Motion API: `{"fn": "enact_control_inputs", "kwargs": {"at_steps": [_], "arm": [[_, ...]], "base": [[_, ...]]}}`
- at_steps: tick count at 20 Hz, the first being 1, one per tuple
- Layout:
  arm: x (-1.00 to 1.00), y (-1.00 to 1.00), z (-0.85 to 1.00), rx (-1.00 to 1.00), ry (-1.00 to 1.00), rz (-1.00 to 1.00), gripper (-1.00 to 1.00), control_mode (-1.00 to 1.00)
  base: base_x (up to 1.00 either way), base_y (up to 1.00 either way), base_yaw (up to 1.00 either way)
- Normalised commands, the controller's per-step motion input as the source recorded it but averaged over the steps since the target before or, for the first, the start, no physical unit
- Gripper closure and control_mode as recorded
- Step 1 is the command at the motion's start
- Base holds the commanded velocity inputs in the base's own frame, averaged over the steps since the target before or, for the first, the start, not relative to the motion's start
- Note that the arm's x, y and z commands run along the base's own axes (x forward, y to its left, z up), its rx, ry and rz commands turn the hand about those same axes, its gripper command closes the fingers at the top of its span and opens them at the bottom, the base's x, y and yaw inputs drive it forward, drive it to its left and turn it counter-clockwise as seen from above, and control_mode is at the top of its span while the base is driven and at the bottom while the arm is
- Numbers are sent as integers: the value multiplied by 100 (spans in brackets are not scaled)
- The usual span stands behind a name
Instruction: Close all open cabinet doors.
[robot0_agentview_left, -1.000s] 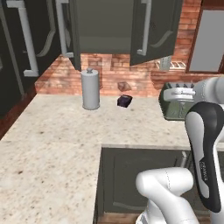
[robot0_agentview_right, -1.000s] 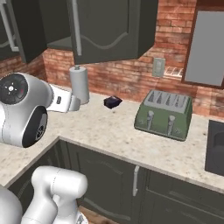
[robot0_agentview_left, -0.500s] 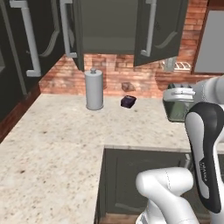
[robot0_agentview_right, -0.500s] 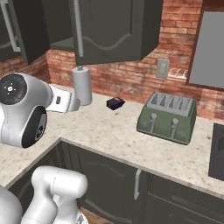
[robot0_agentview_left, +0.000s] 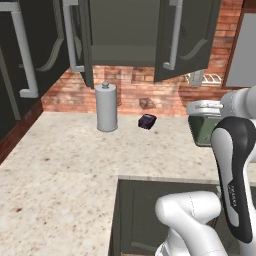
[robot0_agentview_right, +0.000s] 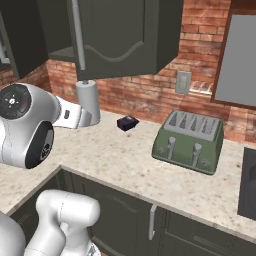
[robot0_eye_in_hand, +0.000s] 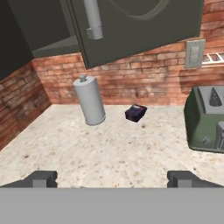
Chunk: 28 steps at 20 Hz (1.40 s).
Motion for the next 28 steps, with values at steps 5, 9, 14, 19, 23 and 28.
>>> {"fn": "enact_control_inputs", "kwargs": {"at_steps": [5,9,14,19,23,28], "arm": [[0,0,0,0,0,0,-100,100],[0,0,0,0,0,0,-100,100],[0,0,0,0,0,0,-100,100],[0,0,0,0,0,0,-100,100],[0,0,0,0,0,0,-100,100],[0,0,0,0,0,0,-100,-100]], "base": [[0,0,5],[0,0,0],[0,0,0],[0,0,0],[0,0,0],[0,0,0]]}}
